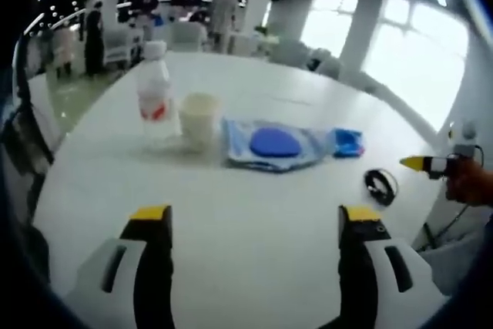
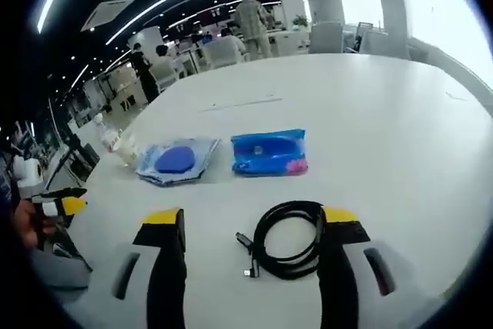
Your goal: Arrange the tabletop items into an orderly group along one side of the table until the central work area is clear of visible clutter.
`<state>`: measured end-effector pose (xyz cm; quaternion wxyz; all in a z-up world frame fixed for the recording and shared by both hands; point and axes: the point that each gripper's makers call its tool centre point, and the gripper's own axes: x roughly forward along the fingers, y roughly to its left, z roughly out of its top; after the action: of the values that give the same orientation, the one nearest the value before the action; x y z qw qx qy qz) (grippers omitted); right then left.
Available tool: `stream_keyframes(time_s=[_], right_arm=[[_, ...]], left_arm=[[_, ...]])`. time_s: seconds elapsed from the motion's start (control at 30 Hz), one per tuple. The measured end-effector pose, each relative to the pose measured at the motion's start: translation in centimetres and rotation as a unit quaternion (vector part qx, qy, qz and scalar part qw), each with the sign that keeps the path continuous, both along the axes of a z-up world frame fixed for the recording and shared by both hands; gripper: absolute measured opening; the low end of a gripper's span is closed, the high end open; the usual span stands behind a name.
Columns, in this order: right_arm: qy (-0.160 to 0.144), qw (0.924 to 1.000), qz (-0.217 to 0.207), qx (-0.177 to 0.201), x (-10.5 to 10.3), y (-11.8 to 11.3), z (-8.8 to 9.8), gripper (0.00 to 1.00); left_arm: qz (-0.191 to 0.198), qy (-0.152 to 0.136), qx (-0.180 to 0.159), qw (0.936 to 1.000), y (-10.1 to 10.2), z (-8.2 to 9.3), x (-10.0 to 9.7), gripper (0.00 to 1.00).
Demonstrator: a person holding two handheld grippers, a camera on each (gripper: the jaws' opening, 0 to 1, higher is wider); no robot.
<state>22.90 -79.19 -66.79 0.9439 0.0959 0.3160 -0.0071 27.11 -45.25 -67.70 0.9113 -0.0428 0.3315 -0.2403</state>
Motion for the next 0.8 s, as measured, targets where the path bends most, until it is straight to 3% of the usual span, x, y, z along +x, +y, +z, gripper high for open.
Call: stream_keyframes(time_s=[0.37,0.67,0.8], right_arm=[[-0.011,0.9999,-0.010,0.000,4.5,-3.1,0.9,0.67],[0.007,0.9996,-0.025,0.012,7.1,-6.0,-0.7,0.64],[0.020,0.9973,-0.054,0.046,7.5,-6.7,-2.0,0.62]], left_arm=[[0.003,0.013,-0.003,0.9999,0.1,-0.5,-0.1,0.85],[-0.014,0.017,0.008,0.9997,-0.4,-1.0,-0.4,0.85],[-0.011,0.020,0.001,0.9997,-0.5,-1.1,-0.5,0.83]])
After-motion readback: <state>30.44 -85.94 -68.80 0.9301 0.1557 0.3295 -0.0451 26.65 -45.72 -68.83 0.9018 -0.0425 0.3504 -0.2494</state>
